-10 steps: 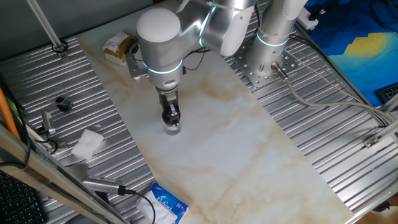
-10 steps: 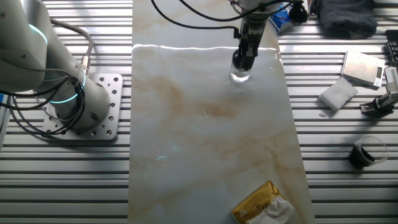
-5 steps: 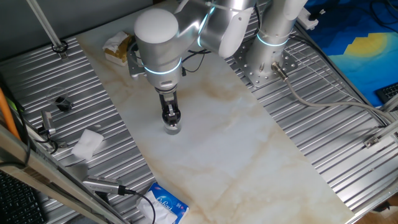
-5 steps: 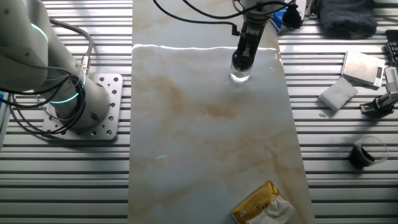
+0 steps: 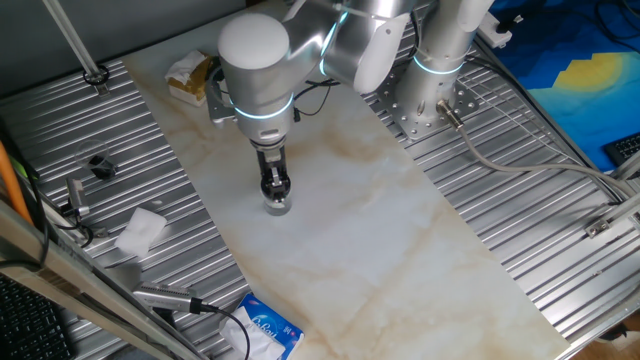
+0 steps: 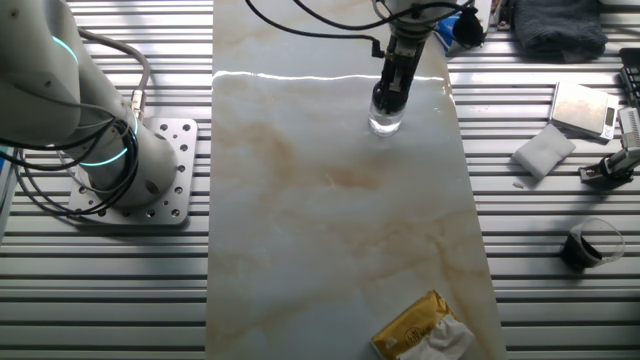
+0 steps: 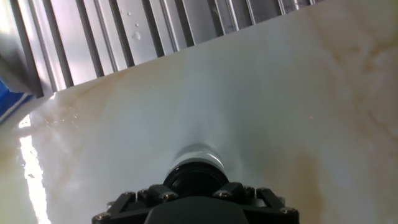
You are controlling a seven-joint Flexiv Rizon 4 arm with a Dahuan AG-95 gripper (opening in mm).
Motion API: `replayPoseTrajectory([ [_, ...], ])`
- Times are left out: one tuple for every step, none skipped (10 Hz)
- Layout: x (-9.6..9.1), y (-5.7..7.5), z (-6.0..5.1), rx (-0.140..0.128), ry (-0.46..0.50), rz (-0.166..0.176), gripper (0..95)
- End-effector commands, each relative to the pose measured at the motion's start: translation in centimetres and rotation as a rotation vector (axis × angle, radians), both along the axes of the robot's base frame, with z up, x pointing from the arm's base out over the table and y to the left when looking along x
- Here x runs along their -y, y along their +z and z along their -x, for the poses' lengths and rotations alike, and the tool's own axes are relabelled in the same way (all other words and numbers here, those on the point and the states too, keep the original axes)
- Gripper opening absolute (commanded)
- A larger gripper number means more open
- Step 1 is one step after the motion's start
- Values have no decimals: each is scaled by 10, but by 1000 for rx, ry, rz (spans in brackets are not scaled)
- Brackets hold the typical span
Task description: Screw the lid onto the jar
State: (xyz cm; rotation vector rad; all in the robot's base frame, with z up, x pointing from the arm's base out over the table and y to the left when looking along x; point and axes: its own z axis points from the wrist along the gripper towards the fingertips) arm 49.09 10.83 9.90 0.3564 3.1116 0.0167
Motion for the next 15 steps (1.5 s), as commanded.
replayPoseTrajectory([
  [0, 1, 0, 6, 7, -7, 760],
  [1, 1, 0, 10, 13, -6, 760],
  [0, 1, 0, 13, 19, -3, 760],
  [1, 1, 0, 13, 21, -3, 950],
  [1, 1, 0, 13, 23, -2, 950],
  [1, 1, 0, 14, 25, 0, 950],
  [1, 2, 0, 16, 33, 2, 950],
  [1, 4, -1, 16, 42, 5, 950],
  [2, 9, -2, 17, 55, 6, 950],
  [4, 17, -3, 17, 90, 9, 950],
  [4, 21, -4, 17, 123, 13, 950],
  [4, 29, -4, 24, 189, 21, 760],
  [3, 35, -5, 23, 230, 30, 570],
  [1, 41, -6, 19, 282, 42, 380],
  [-1, 44, -6, 17, 298, 53, 380],
])
